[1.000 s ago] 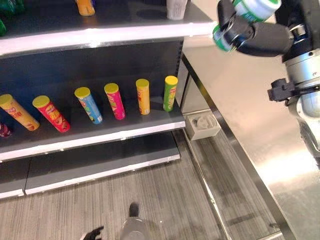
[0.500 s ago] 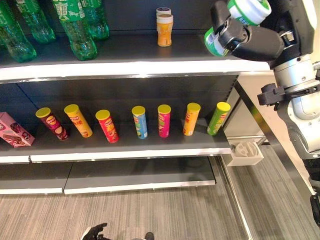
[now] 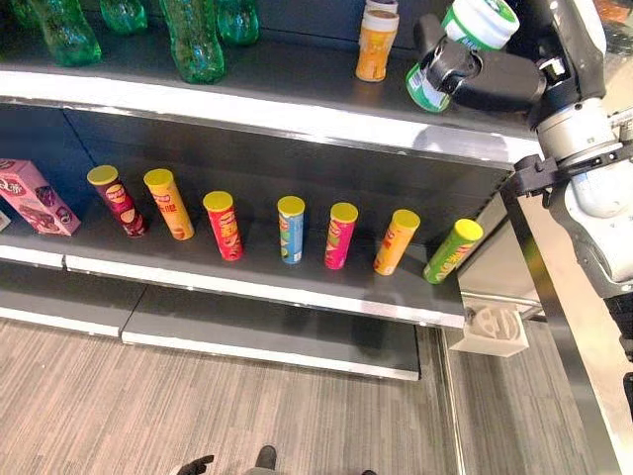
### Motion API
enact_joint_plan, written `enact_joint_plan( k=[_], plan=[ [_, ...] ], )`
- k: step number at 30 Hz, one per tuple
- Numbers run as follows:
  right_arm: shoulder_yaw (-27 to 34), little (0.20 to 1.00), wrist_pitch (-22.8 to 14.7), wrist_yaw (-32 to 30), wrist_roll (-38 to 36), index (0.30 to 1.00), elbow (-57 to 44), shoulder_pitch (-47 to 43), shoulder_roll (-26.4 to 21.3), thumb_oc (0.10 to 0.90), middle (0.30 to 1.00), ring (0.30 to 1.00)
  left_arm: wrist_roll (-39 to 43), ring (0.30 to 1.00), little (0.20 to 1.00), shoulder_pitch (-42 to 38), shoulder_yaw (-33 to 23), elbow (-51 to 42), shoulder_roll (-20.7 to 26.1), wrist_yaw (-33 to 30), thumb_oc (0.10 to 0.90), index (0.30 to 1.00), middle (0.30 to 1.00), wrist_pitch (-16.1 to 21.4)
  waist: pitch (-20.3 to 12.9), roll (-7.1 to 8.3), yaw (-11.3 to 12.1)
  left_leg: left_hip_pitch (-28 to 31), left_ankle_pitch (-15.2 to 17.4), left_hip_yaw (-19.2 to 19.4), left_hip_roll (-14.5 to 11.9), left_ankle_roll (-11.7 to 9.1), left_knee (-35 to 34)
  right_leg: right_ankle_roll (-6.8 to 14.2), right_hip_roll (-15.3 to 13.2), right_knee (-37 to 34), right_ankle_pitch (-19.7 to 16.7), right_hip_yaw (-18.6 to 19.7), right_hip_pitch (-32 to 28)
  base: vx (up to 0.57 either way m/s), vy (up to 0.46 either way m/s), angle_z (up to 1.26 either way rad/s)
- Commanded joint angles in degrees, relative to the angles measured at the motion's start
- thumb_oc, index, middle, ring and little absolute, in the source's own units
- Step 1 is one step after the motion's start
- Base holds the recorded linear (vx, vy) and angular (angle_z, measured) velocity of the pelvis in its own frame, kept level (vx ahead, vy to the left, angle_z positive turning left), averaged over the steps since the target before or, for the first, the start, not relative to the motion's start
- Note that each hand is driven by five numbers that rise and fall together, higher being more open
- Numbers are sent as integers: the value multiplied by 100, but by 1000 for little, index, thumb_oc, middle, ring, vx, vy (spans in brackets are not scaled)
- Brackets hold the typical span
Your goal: Put the goods on the table back onto the shelves and tidy them up.
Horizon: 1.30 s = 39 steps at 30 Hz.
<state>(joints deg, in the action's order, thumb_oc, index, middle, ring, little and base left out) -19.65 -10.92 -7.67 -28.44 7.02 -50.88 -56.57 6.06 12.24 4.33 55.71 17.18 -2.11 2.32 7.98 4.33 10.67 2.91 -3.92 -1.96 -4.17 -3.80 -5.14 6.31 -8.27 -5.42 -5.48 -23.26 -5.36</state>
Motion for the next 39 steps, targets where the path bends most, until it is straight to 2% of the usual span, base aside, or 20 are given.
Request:
enact_joint_plan(
  k=[1,10,17,26,39],
  plan=[
    [-61,300,-289,-168,-369,300,311,-1061,-188,400,300,300,84,900,900,-139,330,133,410,-77,800,900,900,174,-486,172,225,-9,372,220,-59,-228,14,494,-490,67,180,-190,-194,13,-25,31],
    [-692,300,-172,-143,-294,300,1401,-1713,-61,400,300,300,562,900,900,-74,146,162,384,-130,800,900,900,192,-449,244,470,-58,363,-1,-59,-253,14,480,-485,90,237,-484,-323,14,-19,17],
    [-995,300,43,-236,499,300,2075,-1947,66,400,300,300,728,900,900,-78,-12,285,378,-223,800,900,900,243,-455,239,624,-151,339,-105,12,-226,14,503,-549,87,198,-668,-331,11,1,15],
    [-1240,300,226,-345,1214,300,2646,-2194,265,400,300,300,798,900,900,-207,169,17,442,-208,800,900,900,322,-490,169,671,-254,329,-183,83,-219,14,543,-625,57,139,-798,-336,9,2,5],
    [-1214,300,331,-530,1539,300,3126,-2335,417,400,300,300,727,900,900,-274,355,-100,480,-204,800,900,900,317,-487,156,615,-261,359,-193,81,-212,14,529,-608,61,163,-818,-345,9,-2,3]
  ],
)
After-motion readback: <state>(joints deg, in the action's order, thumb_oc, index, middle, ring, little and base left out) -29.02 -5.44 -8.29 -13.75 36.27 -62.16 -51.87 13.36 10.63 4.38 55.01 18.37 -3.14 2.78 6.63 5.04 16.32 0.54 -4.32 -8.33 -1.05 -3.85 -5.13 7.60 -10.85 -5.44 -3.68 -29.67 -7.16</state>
